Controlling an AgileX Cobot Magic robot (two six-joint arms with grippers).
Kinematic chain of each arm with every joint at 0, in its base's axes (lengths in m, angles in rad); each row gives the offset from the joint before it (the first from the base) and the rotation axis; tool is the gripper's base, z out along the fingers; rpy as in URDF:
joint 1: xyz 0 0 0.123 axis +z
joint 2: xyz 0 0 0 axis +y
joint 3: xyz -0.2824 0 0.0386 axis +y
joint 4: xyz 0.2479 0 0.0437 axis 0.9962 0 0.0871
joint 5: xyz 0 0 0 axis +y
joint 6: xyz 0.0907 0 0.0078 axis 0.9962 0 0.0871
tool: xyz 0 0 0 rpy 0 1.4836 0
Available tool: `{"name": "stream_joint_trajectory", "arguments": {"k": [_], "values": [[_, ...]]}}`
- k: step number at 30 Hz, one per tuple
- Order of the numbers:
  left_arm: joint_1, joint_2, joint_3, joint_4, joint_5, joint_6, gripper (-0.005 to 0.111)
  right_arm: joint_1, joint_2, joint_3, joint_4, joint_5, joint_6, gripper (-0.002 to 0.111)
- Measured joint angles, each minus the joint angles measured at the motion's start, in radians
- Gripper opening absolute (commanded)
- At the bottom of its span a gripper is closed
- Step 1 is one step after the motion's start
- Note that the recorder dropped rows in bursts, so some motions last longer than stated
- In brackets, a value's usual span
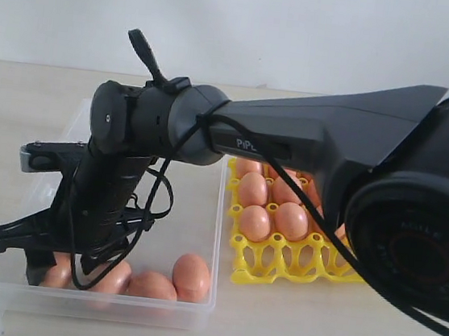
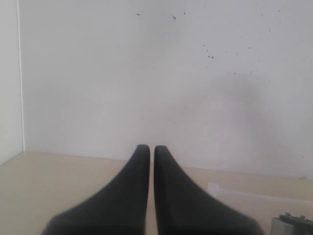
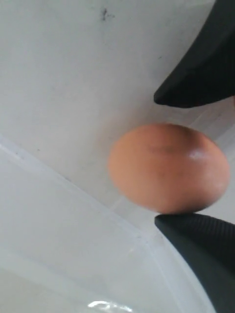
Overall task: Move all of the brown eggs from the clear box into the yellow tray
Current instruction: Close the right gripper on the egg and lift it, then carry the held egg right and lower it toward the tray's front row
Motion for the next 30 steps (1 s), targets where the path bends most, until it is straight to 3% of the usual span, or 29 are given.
{"name": "stream_joint_trajectory", "arguments": {"k": [10, 12, 15, 25, 30], "values": [[0.0, 0.0, 0.0, 0.0, 0.0, 0.0, 0.004, 0.0, 0.0, 0.0, -0.024, -0.039, -0.012, 0.055], [0.0, 0.0, 0.0, 0.0, 0.0, 0.0, 0.004, 0.002, 0.0, 0.0, -0.039, -0.039, -0.015, 0.041], [0.0, 0.0, 0.0, 0.0, 0.0, 0.0, 0.004, 0.004, 0.0, 0.0, -0.063, -0.039, -0.015, -0.001], [0.0, 0.0, 0.0, 0.0, 0.0, 0.0, 0.004, 0.006, -0.011, 0.0, -0.111, -0.086, -0.11, 0.0], [0.0, 0.0, 0.0, 0.0, 0.0, 0.0, 0.004, 0.004, -0.098, 0.072, -0.22, -0.227, -0.094, 0.0]]}}
